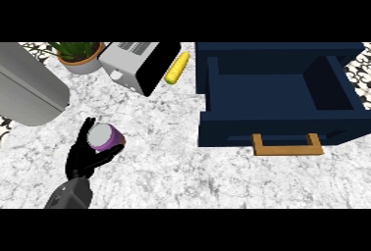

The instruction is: Pick up the can, place it into the drawer and close the drawer

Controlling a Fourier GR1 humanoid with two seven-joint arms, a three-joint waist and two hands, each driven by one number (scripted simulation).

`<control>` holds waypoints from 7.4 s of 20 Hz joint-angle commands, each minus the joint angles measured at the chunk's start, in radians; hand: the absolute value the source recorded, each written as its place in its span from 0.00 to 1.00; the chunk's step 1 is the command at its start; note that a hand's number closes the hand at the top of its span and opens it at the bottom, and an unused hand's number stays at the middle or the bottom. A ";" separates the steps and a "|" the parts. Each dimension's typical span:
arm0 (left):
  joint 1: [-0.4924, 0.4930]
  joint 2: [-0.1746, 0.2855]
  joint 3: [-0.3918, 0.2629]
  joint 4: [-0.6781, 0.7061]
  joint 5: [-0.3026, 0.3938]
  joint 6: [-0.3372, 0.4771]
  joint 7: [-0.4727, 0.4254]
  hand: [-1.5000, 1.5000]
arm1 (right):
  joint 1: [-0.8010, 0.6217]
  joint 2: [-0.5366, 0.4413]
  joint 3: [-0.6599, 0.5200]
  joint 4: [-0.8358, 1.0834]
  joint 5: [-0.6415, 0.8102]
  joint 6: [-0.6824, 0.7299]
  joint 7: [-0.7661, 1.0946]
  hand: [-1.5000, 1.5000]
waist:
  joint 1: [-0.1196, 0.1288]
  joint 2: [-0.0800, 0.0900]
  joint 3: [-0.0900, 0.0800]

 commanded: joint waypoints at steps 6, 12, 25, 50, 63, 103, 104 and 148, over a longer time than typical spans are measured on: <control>-0.063 -0.013 -0.039 -0.027 0.041 -0.094 0.061 1.00 | 0.051 0.029 0.039 -0.089 -0.031 -0.037 0.036 0.00 | 0.005 -0.004 0.001; -0.101 0.007 -0.048 -0.020 0.055 -0.163 0.009 1.00 | 0.035 0.029 0.054 -0.044 0.014 -0.044 -0.007 0.00 | 0.003 -0.002 0.001; -0.030 -0.075 -0.177 -0.462 0.081 0.011 0.251 1.00 | 0.033 0.001 -0.025 -0.032 -0.075 -0.030 0.040 0.00 | 0.009 -0.004 0.001; -0.376 -0.112 -0.395 -0.821 -0.060 0.442 0.706 1.00 | 0.059 0.019 0.062 -0.145 -0.062 -0.117 0.086 0.00 | 0.003 -0.002 0.001; -0.697 -0.112 -0.482 -0.502 0.039 0.622 0.634 1.00 | 0.024 -0.004 0.050 -0.062 -0.037 -0.078 0.050 0.00 | -0.010 0.000 0.001; -1.085 -0.112 -0.904 0.132 0.572 0.823 0.363 0.00 | -0.075 -0.009 0.110 -0.134 -0.018 -0.149 0.146 0.00 | -0.074 0.018 0.003; -1.085 -0.112 -0.923 0.115 0.597 0.851 0.383 0.00 | -0.076 -0.016 0.119 -0.147 -0.018 -0.152 0.164 0.00 | -0.082 0.018 0.003; -1.108 -0.079 -0.934 0.112 0.767 0.855 0.215 0.00 | -0.490 -0.048 0.662 0.067 1.213 -0.271 -0.230 0.00 | 0.032 0.007 0.001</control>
